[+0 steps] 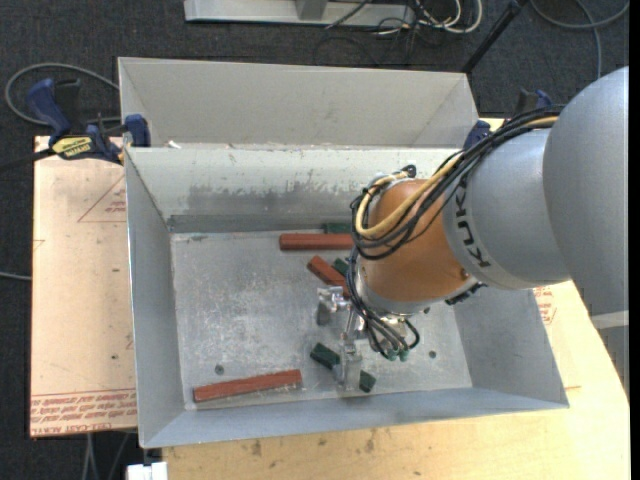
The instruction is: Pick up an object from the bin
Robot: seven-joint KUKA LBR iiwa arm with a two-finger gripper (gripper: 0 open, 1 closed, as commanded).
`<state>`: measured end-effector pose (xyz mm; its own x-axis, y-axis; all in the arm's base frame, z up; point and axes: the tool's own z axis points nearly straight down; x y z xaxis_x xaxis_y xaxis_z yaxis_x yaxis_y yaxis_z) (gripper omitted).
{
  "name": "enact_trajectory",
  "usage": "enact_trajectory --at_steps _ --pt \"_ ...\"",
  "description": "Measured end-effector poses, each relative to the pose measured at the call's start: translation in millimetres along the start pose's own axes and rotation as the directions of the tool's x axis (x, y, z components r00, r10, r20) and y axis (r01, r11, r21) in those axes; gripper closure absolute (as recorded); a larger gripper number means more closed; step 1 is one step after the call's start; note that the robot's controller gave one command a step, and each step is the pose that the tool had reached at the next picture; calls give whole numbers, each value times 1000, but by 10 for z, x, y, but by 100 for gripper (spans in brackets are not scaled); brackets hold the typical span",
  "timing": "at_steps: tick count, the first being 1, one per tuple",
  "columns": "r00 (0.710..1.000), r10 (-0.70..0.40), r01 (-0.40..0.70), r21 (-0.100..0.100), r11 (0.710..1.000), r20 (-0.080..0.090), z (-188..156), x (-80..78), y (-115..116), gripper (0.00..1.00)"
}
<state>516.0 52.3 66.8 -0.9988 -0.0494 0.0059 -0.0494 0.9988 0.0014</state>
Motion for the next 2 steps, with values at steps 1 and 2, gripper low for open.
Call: enact_trajectory --at_steps 1,2 --pt "999 33 -33 -1 999 14 -39 310 -183 0" --pt "958 286 -286 -3 958 14 -36 347 -228 0"
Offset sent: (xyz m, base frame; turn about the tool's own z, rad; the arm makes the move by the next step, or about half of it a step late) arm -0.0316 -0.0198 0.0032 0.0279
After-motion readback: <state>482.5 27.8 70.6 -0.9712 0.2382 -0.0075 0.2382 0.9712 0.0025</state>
